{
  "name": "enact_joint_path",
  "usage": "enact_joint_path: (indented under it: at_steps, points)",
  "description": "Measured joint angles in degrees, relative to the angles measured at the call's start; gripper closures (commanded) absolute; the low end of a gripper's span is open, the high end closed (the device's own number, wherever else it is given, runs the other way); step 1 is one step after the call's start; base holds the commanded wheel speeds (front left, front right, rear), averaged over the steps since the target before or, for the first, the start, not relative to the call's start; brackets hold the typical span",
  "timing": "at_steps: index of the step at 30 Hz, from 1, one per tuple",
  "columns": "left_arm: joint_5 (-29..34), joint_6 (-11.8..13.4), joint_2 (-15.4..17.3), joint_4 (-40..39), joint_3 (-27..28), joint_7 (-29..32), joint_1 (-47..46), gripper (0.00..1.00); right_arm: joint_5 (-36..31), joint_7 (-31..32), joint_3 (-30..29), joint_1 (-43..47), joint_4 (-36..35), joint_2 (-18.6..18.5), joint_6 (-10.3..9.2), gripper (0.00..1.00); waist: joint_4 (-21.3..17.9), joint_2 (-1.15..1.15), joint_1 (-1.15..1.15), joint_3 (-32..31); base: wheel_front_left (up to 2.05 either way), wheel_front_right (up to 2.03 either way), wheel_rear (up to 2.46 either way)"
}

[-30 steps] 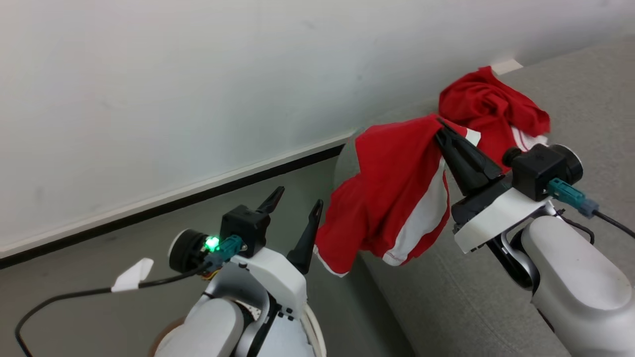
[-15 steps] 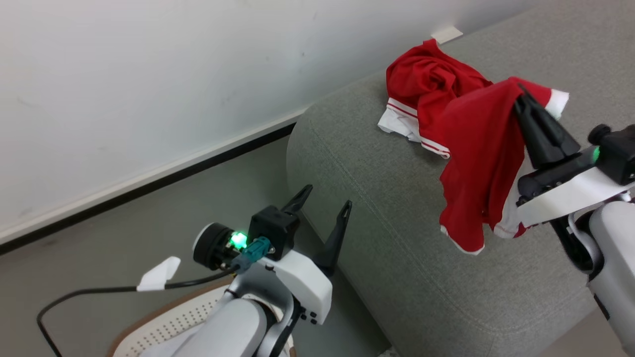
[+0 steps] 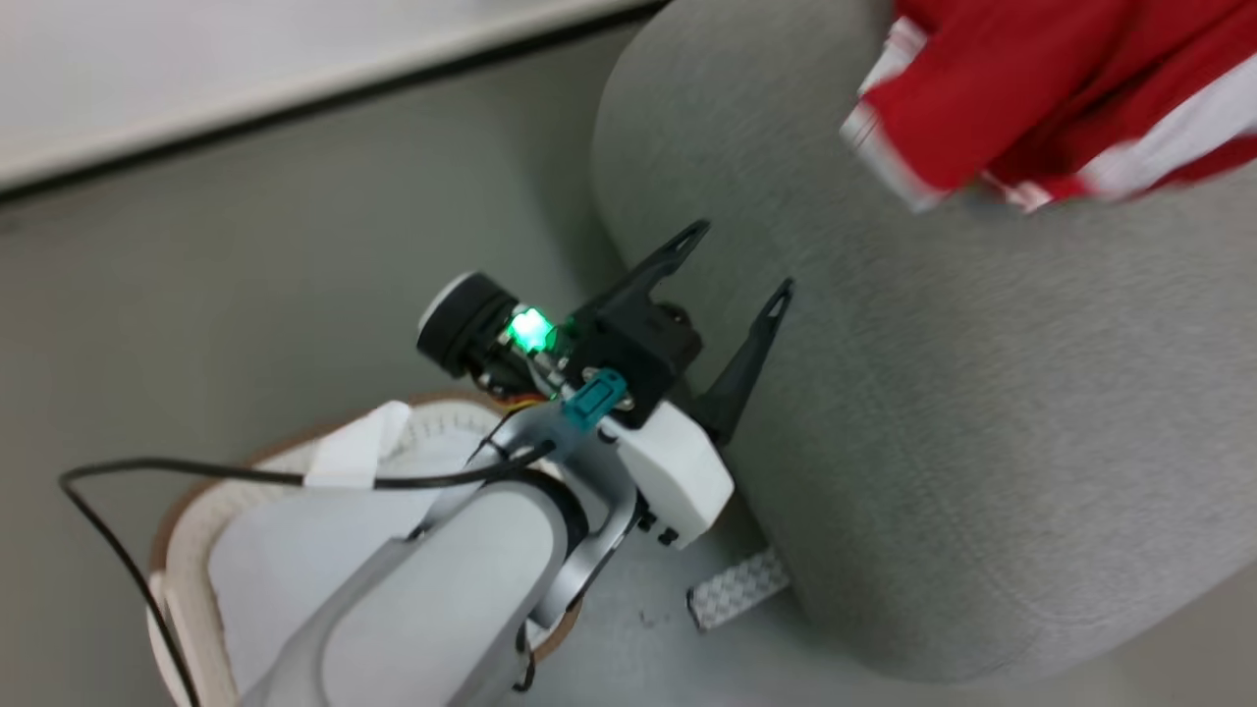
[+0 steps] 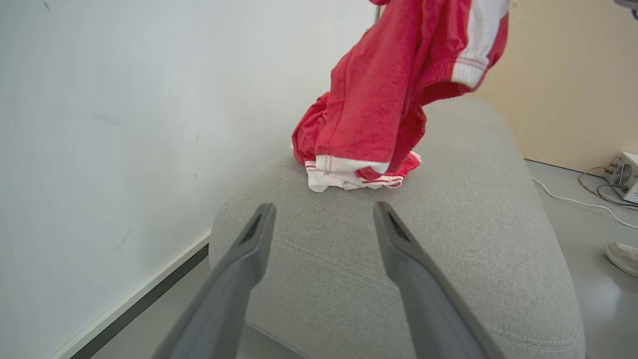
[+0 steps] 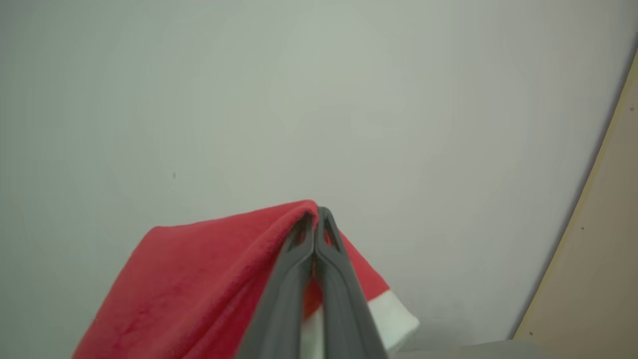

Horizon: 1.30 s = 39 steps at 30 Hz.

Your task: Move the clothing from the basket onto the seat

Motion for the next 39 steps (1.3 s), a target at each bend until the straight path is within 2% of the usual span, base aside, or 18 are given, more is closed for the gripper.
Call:
enact_joint_path:
  at_steps: [3,5,10,13,18,22,28,29,30,31,32,35,39]
  points:
    - [0.91,-0.93,0.12,-0.99,-0.49,0.88,-2.99,0.0,1.21,1.65,-4.86,-6.07,0.78,-1.68,0.0,1.0,1.65,0.0,0.0,4.79,0.0,0.0,0.0]
    - [1.74,-1.2,0.22,-1.68,-0.6,1.34,-4.83,0.0,4.35,3.31,-8.62,-9.99,2.38,-2.15,-0.01,1.0,2.79,0.0,0.01,7.89,0.0,0.0,0.0]
    - [2.82,-1.64,0.1,-3.58,-0.88,1.94,-7.33,0.0,-0.99,4.25,-12.33,-17.31,8.27,-8.61,0.0,1.0,5.71,0.0,0.01,14.75,0.0,0.0,0.0]
    - [3.36,-1.63,0.37,-4.6,-0.81,2.59,-8.53,0.0,-1.68,4.49,-15.17,-20.56,13.23,-9.89,0.0,1.0,7.29,0.0,0.01,18.17,0.0,0.0,0.0]
    - [3.68,-0.99,0.9,-6.02,-0.54,3.45,-8.89,0.0,-6.92,3.45,-18.95,-21.23,23.35,-12.0,0.0,1.0,9.44,0.0,0.01,22.31,0.0,0.0,0.0]
    - [3.91,0.2,2.09,-7.34,0.01,4.79,-8.43,0.0,-9.89,1.75,-22.19,-18.65,31.85,-11.14,0.0,1.0,10.37,0.0,0.01,24.53,0.0,0.0,0.0]
    - [4.26,1.07,4.64,-8.79,0.54,6.28,-6.25,0.0,-13.72,-0.92,-25.18,-15.73,40.16,-6.57,0.0,1.0,10.53,0.0,0.01,25.23,0.0,0.0,0.0]
    - [4.25,1.4,4.91,-8.92,0.8,6.3,-6.07,0.0,-14.1,-1.16,-25.68,-15.68,40.8,-6.06,0.0,0.9,10.41,0.0,0.0,24.92,0.0,0.0,0.0]
    - [4.25,1.52,5.14,-9.01,1.03,6.28,-5.88,0.0,-14.67,-1.45,-25.99,-15.5,41.27,-5.82,0.0,0.58,10.29,0.0,0.0,24.54,0.0,0.0,0.0]
    - [4.19,1.96,5.28,-9.01,1.33,6.21,-5.66,0.0,-15.46,-1.57,-26.14,-15.08,41.57,-5.66,0.0,0.18,10.16,0.0,0.0,24.1,0.0,0.0,0.0]
    - [4.07,2.11,5.34,-8.96,1.66,6.0,-5.42,0.0,-16.16,-1.59,-26.26,-14.67,41.83,-5.31,0.0,0.0,10.02,0.0,0.0,23.59,0.0,0.0,0.0]
    - [3.3,3.12,5.48,-8.49,2.77,4.77,-4.69,0.0,-18.2,-1.81,-26.42,-13.3,41.16,-3.76,0.0,0.0,9.62,0.0,0.0,21.52,0.0,0.0,0.0]
    - [2.14,4.15,5.78,-7.42,4.32,2.29,-2.75,0.0,-21.05,-1.89,-26.49,-9.48,35.9,-2.65,0.0,0.0,9.08,0.0,0.0,17.78,0.0,0.0,0.0]
